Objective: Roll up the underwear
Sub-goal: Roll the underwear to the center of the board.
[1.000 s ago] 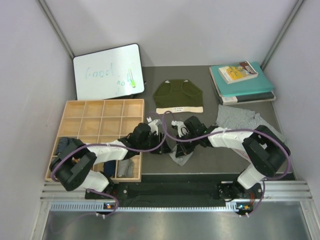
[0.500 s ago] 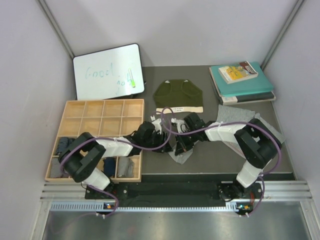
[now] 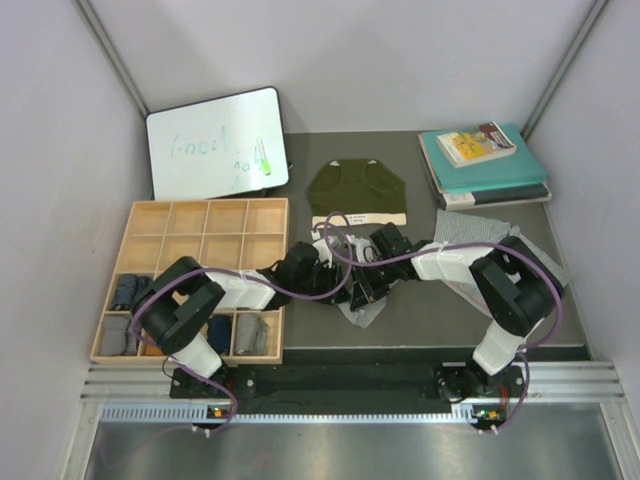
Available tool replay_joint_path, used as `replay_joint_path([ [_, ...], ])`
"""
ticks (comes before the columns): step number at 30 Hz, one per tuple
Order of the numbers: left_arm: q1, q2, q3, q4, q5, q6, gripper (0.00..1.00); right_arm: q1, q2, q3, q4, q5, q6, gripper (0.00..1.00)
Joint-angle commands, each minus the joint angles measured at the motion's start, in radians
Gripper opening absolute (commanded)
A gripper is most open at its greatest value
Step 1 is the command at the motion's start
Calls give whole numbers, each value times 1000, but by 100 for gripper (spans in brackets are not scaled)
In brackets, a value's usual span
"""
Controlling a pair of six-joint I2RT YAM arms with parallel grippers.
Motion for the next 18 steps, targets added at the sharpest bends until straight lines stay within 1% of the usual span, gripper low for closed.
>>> replay_joint_path([
  [1,-15,32,24,-18,-35,17,30,-15,-62,30,-35,63,-8,30],
  [3,-17,37,26,-36,-57,20,25,-20,-88,21,-55,89,-3,38],
  [4,-17,37,26,-39,-60,20,23,-20,-106,16,-61,97,9,46],
  [6,-17,42,27,-47,-61,22,22,-24,-163,0,-74,118,26,55],
  [8,-18,42,31,-47,-60,18,21,-23,-229,-19,-94,146,60,68],
  [9,-20,42,31,-49,-61,17,21,-24,-252,-27,-104,173,74,72],
  [10,-20,43,34,-49,-63,15,20,-24,-274,-33,-121,190,110,80],
  [12,-23,43,37,-53,-77,8,19,-23,-344,-66,-126,219,150,86],
  [13,-23,42,40,-59,-80,5,19,-23,-369,-80,-127,232,199,94],
  [15,-23,43,43,-67,-90,-9,18,-21,-419,-128,-111,236,248,96],
  [16,-23,45,46,-68,-90,-15,18,-21,-435,-169,-100,243,300,97],
  [18,-23,46,46,-69,-92,-32,18,-21,-464,-212,-57,258,342,97],
])
